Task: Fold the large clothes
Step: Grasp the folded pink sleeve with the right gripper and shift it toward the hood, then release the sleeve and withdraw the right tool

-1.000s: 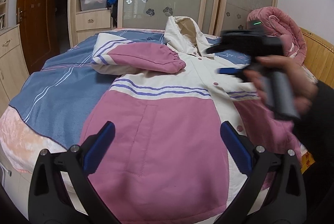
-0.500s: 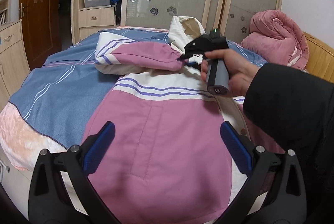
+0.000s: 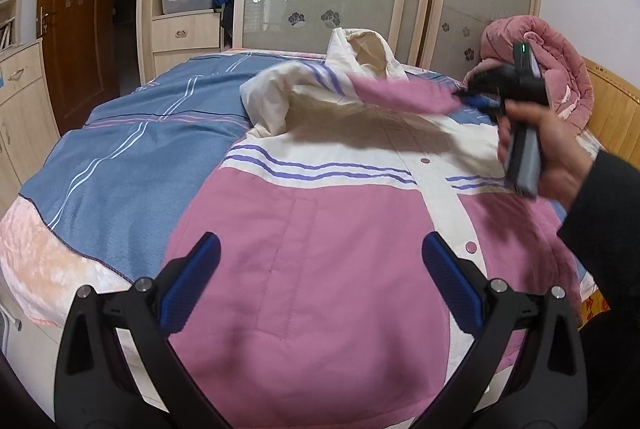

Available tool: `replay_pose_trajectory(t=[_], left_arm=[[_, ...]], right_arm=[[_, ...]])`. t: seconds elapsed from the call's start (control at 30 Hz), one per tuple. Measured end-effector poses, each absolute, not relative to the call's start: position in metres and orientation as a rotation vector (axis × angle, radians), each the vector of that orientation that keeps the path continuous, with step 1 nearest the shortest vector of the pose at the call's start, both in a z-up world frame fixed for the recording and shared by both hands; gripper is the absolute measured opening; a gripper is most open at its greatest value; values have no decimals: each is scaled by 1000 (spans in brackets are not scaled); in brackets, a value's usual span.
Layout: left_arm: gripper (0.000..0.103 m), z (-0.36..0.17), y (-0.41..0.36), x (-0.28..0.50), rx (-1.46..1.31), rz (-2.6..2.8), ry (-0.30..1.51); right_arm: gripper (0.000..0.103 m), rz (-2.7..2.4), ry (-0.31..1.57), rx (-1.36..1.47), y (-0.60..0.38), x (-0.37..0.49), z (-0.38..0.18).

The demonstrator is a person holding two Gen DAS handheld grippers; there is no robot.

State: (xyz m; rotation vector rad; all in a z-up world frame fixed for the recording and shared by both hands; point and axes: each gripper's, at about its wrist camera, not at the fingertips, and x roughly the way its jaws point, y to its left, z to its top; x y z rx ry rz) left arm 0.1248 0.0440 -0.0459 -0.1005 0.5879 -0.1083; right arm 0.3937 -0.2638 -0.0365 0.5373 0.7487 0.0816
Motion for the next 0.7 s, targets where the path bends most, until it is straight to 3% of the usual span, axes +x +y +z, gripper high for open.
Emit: replay_pose_trajectory(t=[0.03,0.1,0.13,0.17,0.33,0.43,0.5,0.7], left_arm=[[101,-46,42,125,-95,-108,590],[101,-47,39,127,-84,-113,597],[101,-47,37,127,-82,-113,598],[101,-47,36,128,-81,-115,598],[101,-49,33,129,-60,-108,599],[101,-48,33,129,-71,-100,595],[101,-48,31,127,-73,-101,586],[101,-49,22,122,-11,-107,573]], right_arm=[[23,71,779,521,-268,393,-50],[48,60,811,482,-276,384,-66],[75,52,814,476,-276,380,-67],[86,39,804,490,-279,370,-65],[88,96,745,542,-287,309,-15],[101,127,671,446,-280,255,28],[102,105,608,329,-275,215,44],[102,-19,467,86,-279,102,27]])
